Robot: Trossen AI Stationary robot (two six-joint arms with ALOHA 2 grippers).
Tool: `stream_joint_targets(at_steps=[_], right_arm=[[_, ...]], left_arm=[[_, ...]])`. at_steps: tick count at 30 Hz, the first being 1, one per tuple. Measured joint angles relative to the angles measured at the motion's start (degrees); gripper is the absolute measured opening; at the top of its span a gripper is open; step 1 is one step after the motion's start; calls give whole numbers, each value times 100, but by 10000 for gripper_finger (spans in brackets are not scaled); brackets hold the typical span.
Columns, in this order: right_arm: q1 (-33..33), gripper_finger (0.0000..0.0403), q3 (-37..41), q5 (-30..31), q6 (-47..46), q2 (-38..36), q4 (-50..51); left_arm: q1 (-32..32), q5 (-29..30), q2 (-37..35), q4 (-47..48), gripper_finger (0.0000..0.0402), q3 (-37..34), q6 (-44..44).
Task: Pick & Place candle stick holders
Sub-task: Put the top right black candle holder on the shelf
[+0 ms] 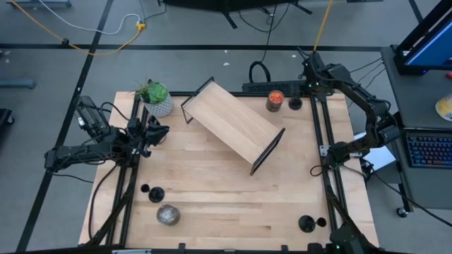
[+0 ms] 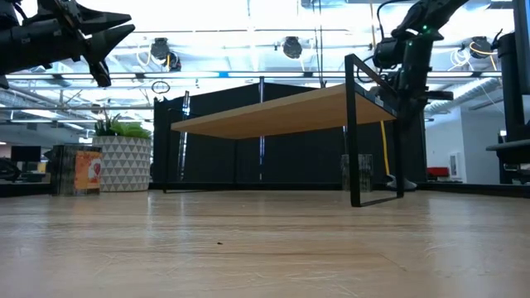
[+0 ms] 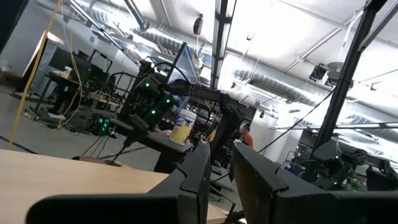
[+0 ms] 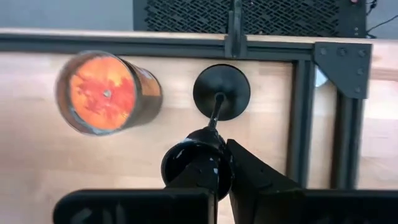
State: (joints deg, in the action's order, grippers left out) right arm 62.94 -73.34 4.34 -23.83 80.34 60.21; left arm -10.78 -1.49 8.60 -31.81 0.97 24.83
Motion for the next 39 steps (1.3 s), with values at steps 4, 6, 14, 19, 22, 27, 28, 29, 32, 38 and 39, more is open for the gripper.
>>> stream_joint_targets(at_steps=[4, 6, 14, 19, 22, 27, 28, 29, 32, 38, 39], right_arm=[[0, 5, -16, 2, 37, -9, 37], [0, 5, -59, -14, 49, -9, 109], [0, 5, -633, -272, 227, -20, 835], [-2, 5, -1236, -487, 384, -26, 1540], [-10, 5, -1689, -632, 503, -26, 2090], [-136, 5, -2516, -656, 546, -31, 2903], [-163, 5, -2686, -658, 541, -34, 3008], [-191, 5, -2845, -663, 510, -45, 3026], [-234, 5, -3317, -869, 398, -131, 2965], [-364, 5, -4120, -1563, 188, -205, 2982], [-437, 5, -4203, -1641, 140, -203, 2983]], left_arm=[[1, -1, 0, 0, 72, 0, 19], [0, 1, 1, 1, 72, 0, 16], [0, 1, 0, 1, 72, 0, 16], [1, 3, 0, 2, 72, 0, 14], [1, 3, 0, 2, 72, 0, -10], [0, 5, 0, 2, 72, 0, -47], [0, 5, 0, 2, 72, 0, -47], [-1, 5, 0, 2, 72, 0, -48], [-1, 5, 1, 4, 72, 0, -51], [-1, 5, 0, 12, 72, 0, -43], [1, 5, 0, 12, 72, 0, -39]])
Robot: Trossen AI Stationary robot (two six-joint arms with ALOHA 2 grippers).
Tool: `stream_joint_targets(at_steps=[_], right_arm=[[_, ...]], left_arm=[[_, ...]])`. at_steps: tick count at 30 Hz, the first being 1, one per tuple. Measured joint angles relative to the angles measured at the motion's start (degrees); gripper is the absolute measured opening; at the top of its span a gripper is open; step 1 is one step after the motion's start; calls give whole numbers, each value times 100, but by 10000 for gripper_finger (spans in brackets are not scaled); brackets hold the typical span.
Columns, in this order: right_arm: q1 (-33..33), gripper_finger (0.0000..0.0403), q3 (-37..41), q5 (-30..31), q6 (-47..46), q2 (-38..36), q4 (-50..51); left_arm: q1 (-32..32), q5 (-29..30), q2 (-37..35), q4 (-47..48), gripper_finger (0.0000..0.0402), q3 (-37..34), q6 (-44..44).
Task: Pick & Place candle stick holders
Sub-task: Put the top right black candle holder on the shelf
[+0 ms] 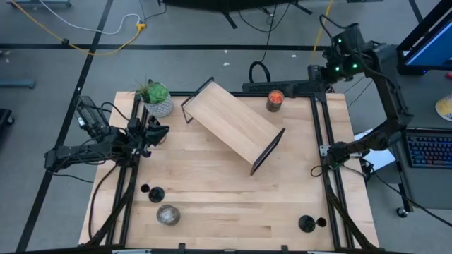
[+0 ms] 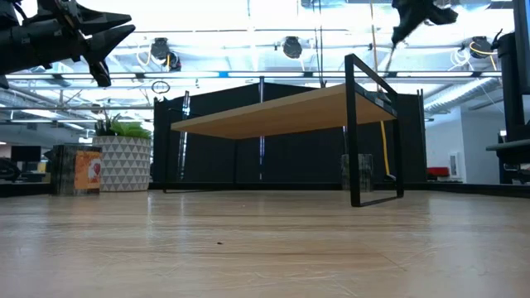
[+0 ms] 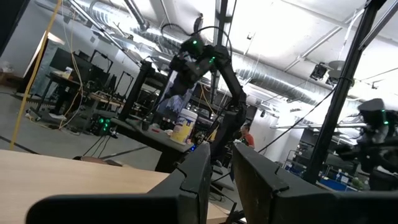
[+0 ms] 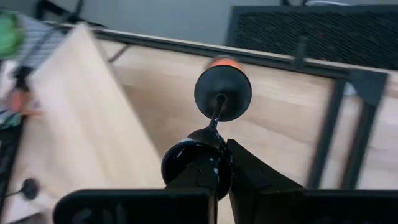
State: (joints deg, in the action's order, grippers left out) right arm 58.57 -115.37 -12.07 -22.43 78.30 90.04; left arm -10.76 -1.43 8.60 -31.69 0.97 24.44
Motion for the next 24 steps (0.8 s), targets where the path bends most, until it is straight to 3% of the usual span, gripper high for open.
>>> stream_joint_targets(at_steps=[8, 16, 24], right_arm=[[-996, 5, -143, -628, -488, 41, 1], [-2060, 5, -143, -633, -1009, 246, 1], [-2667, 5, -138, -925, -1233, 610, -4]], left_arm=[[-2, 2, 0, 1, 72, 0, 5], [-1, 2, 2, 1, 72, 0, 5], [0, 2, 0, 10, 72, 0, 5]])
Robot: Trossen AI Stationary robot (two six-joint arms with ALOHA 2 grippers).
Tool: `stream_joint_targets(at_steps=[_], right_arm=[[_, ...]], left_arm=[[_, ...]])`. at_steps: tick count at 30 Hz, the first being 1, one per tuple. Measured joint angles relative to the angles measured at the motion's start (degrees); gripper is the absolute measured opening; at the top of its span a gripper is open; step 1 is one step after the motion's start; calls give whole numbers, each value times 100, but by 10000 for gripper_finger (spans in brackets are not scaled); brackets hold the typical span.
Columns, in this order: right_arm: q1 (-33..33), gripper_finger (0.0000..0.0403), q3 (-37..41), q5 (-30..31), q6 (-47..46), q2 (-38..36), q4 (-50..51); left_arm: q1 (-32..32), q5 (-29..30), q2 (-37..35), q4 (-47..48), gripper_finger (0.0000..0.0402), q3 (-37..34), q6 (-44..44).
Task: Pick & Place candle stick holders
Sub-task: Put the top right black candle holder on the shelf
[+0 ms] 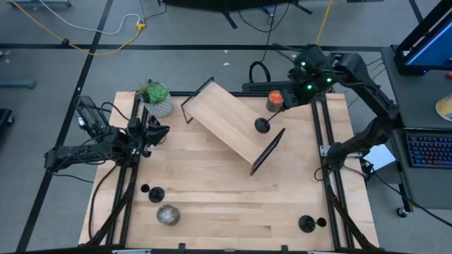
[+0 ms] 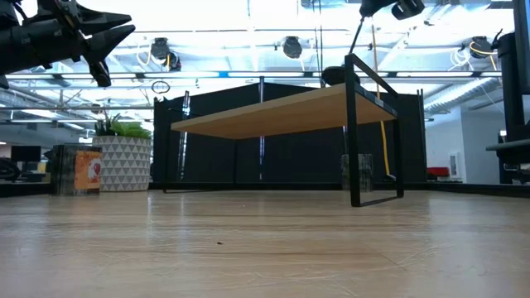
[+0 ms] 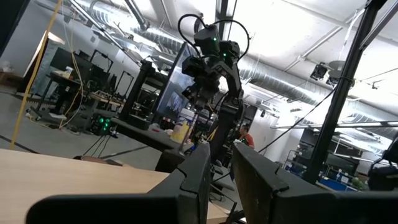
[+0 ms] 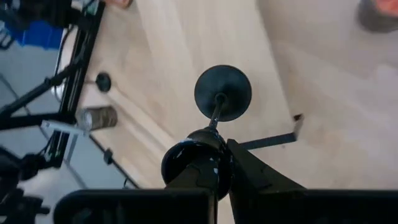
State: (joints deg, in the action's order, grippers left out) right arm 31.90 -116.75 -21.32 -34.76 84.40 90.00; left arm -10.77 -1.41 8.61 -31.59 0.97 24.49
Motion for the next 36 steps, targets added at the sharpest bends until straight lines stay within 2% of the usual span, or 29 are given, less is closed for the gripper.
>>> stream_joint_targets(at_steps=[5, 10, 21, 26, 36], right_arm=[[-207, 5, 4, 87, -57, 80, -2], [-282, 5, 66, 502, -80, 18, -9], [-277, 5, 995, 498, -99, -339, 6], [-275, 5, 1071, 487, -13, -374, -15], [-273, 37, 1075, 631, 58, -368, 0]], left_arm=[[0, 0, 2, 7, 72, 0, 0], [0, 2, 1, 9, 72, 0, 0], [-1, 2, 0, 9, 72, 0, 0], [-2, 2, 0, 9, 72, 0, -1], [-1, 4, 0, 7, 72, 0, 7]])
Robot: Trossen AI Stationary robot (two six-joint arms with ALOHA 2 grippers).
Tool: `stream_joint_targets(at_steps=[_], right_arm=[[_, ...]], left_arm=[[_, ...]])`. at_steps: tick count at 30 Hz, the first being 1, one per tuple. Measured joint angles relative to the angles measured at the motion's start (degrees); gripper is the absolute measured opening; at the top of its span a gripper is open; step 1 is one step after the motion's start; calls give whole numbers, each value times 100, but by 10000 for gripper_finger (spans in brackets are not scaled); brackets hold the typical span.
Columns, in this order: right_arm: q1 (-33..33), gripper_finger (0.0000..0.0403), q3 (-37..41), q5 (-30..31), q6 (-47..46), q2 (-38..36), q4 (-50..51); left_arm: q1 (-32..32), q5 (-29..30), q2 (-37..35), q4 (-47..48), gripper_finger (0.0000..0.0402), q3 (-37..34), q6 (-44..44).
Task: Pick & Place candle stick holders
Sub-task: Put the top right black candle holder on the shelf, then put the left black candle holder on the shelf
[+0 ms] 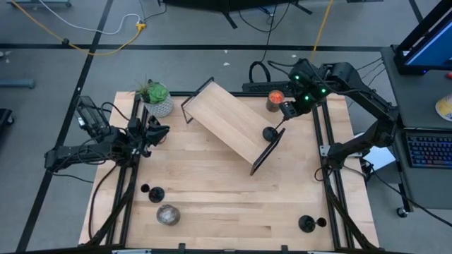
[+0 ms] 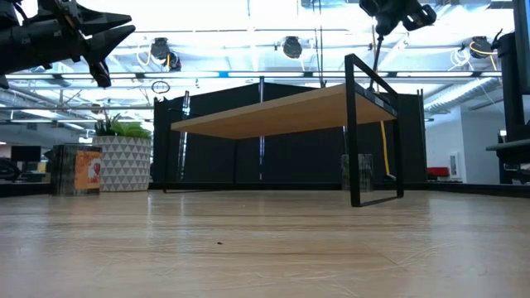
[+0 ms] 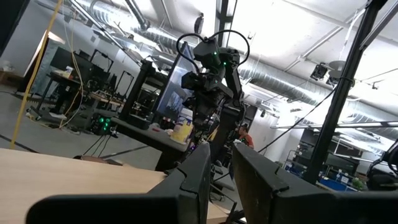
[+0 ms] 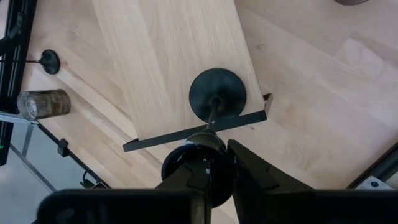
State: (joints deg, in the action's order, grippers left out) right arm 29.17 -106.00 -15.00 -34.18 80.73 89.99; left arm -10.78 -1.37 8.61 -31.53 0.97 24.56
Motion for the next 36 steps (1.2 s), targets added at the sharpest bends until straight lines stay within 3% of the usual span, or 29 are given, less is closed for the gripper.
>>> stream_joint_targets(at_steps=[36], right_arm=[[3, 43, 4, -476, -96, -316, -1192]], left_arm=[[0, -2, 2, 0, 72, 0, 39]])
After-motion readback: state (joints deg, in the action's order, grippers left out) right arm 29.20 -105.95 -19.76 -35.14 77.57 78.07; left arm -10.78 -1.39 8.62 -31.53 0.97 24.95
